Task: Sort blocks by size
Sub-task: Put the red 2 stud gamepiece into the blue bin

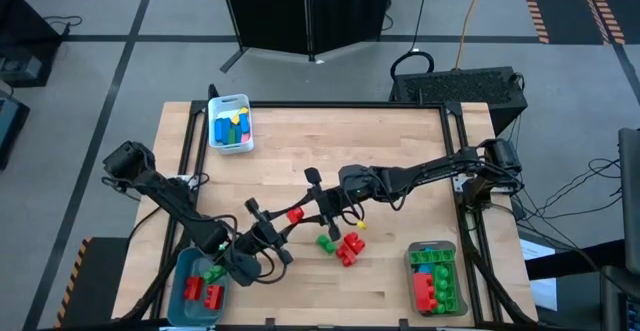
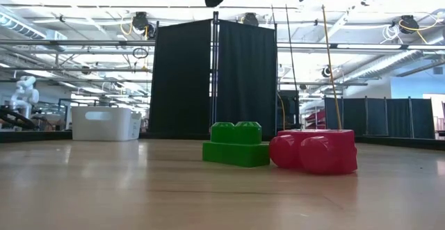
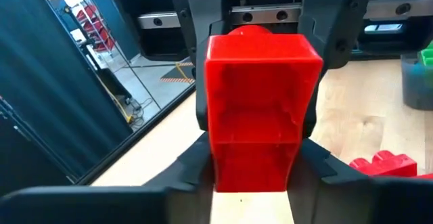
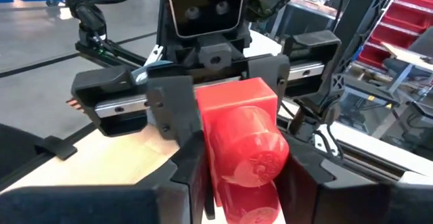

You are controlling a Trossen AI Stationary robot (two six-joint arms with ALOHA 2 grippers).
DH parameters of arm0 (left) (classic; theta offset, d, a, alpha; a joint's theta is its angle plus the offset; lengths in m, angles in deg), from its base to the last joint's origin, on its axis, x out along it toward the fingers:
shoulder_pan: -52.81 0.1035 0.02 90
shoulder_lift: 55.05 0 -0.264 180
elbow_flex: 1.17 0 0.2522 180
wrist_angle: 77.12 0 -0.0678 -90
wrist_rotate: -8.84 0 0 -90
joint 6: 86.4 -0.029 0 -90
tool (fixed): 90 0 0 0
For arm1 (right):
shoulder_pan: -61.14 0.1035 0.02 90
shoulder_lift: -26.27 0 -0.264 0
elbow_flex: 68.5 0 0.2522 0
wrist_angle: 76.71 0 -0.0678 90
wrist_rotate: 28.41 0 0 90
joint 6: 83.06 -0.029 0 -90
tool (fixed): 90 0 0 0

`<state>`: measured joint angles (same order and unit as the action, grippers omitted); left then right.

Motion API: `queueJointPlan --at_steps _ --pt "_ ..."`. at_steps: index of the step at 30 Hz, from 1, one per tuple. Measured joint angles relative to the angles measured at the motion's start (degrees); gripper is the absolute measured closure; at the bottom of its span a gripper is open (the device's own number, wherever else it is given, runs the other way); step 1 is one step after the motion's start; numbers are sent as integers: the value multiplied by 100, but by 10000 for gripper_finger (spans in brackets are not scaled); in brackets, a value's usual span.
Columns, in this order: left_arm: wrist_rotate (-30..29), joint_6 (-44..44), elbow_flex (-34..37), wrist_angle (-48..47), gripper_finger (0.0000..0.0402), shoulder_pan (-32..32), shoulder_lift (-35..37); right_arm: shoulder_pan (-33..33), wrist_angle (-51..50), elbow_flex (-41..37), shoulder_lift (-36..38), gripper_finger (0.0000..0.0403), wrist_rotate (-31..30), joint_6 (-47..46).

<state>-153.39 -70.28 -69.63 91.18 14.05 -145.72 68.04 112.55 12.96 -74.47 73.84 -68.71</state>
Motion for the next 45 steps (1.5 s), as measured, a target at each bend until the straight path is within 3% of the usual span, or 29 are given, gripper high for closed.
queueJointPlan --at_steps 3,10,16,19,23,31,37,42,45 --pt "1 8 0 6 314 -40 0 3 -15 0 1 274 6 -69" --pt "97 28 0 1 314 -369 43 136 -24 0 1 209 -23 -382" --pt "79 173 4 -46 310 -831 294 467 -367 9 1 197 -1042 68" --pt "387 574 4 -471 309 -1076 550 607 -830 6 -1 197 -1311 35" --pt "1063 2007 2 -1724 308 -1320 987 854 -1466 5 -1 204 -1280 -369" --pt "3218 4670 2 -4035 307 -1750 1405 1298 -1826 -23 -68 217 -1379 -923" --pt "4812 5461 2 -4930 306 -2080 1365 1510 -2131 -59 -324 218 -2523 -1125" --pt "5645 5671 2 -4978 306 -2431 1366 1583 -2517 -63 -483 218 -2635 -1688" --pt "6172 6038 2 -5167 306 -2570 1366 1686 -2579 -63 -530 218 -3024 -1834"
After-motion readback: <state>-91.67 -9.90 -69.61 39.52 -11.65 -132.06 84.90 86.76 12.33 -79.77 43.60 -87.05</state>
